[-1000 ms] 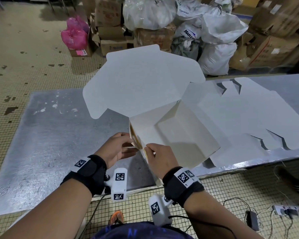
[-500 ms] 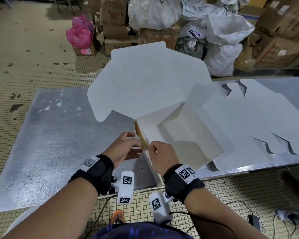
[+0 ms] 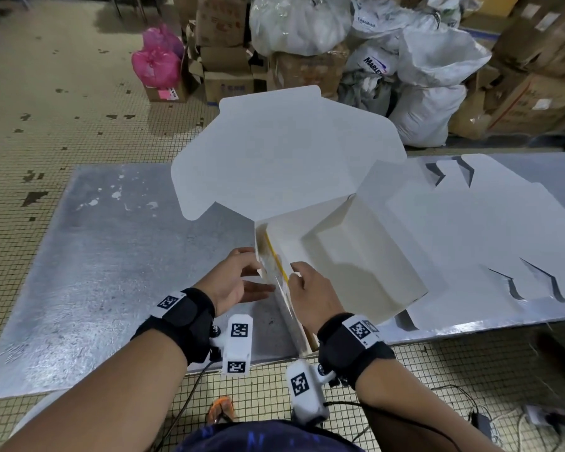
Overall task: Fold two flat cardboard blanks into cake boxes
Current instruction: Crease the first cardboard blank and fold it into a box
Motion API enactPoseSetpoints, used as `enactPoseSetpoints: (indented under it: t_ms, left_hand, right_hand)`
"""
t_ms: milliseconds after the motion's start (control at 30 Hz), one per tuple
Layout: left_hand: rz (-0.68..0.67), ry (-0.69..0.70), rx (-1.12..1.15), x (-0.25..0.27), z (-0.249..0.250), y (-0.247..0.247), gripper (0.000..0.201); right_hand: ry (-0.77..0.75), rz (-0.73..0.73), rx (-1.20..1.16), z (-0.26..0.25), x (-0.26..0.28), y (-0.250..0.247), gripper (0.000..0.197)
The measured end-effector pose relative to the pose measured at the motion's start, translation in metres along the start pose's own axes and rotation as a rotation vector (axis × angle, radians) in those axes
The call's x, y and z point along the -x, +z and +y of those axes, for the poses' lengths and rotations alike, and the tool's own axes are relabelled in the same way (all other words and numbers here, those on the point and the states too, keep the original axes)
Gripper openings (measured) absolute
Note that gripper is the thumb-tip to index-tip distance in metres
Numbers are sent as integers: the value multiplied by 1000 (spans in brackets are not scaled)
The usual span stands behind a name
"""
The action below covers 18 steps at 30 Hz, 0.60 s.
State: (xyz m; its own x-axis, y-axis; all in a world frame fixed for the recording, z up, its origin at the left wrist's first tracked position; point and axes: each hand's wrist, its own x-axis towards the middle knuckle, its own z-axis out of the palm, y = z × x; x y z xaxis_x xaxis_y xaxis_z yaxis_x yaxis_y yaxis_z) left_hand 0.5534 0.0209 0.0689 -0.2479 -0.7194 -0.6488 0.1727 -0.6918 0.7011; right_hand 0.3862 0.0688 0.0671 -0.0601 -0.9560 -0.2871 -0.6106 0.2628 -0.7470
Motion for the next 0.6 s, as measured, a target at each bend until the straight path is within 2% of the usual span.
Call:
enactPoseSetpoints:
  t_ms: [100,400,600]
  left_hand:
    - [-20,-11,-9,1,-1,4,37]
    - [-21,-1,-29,-4,-6,-1,37]
    - [15,73,-20,-7,-4,-3,23]
  right_hand:
    - [60,-108,-40,-6,-2,-4,31]
    - [170,-229,-110,-17,-10,-6,38]
    - [160,-268,-90,-21,-9,-9,43]
